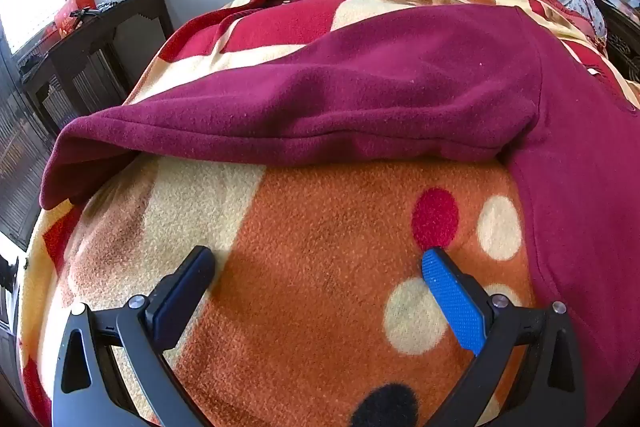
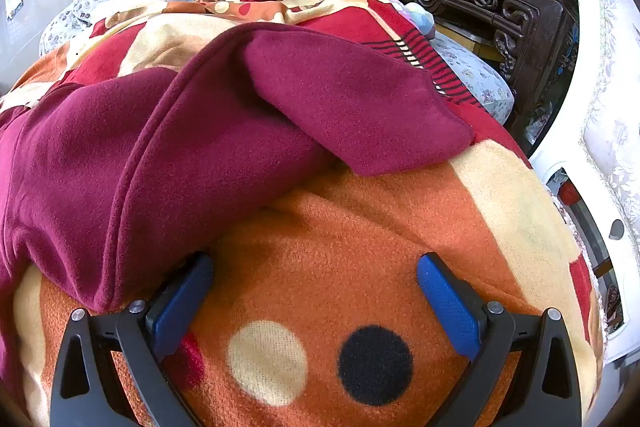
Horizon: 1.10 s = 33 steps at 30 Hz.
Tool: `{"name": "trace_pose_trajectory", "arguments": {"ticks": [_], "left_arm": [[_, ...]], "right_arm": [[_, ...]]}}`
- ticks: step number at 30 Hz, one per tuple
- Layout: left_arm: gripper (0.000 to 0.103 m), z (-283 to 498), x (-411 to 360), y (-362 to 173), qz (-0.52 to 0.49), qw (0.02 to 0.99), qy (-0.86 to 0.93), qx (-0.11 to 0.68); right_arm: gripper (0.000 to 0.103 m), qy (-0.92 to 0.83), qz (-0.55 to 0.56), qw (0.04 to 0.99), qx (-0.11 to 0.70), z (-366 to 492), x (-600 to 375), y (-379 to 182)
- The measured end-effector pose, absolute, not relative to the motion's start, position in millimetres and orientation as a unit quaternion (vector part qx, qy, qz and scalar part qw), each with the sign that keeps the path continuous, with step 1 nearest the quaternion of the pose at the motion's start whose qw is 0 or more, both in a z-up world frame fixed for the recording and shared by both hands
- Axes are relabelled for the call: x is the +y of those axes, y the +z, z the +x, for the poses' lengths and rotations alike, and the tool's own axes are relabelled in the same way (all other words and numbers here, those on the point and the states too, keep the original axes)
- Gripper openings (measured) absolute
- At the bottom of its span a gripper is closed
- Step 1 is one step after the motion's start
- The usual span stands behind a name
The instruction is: Fold small clothes
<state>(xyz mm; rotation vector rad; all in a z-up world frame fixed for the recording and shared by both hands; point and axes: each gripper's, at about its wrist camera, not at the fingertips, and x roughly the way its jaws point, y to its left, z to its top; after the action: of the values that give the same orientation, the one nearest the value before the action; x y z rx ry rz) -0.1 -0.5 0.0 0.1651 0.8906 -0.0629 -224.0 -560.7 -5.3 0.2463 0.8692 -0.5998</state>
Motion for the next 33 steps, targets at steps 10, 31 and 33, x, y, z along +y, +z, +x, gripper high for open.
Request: {"name": "trace_pose_trajectory", "arguments": {"ticks": [10, 31, 33], "left_arm": [[0.103, -1, -2, 0, 0.082, 0.899, -0.029, 0.430], [0.103, -77, -48, 51, 0.114, 0.911, -0.084, 0.388], [0.103, -82, -51, 57, 0.101, 0.909, -0.104, 0.392]], "right_arm": [[0.103, -0.285, 0.117, 0.857, 0.413, -224, -561, -6], [0.103, -0.292, 0.110, 0.841, 0.442, -259, -531, 22], [0.103, -0.288, 0.111, 0.847, 0.434, -282, -509, 38]]}}
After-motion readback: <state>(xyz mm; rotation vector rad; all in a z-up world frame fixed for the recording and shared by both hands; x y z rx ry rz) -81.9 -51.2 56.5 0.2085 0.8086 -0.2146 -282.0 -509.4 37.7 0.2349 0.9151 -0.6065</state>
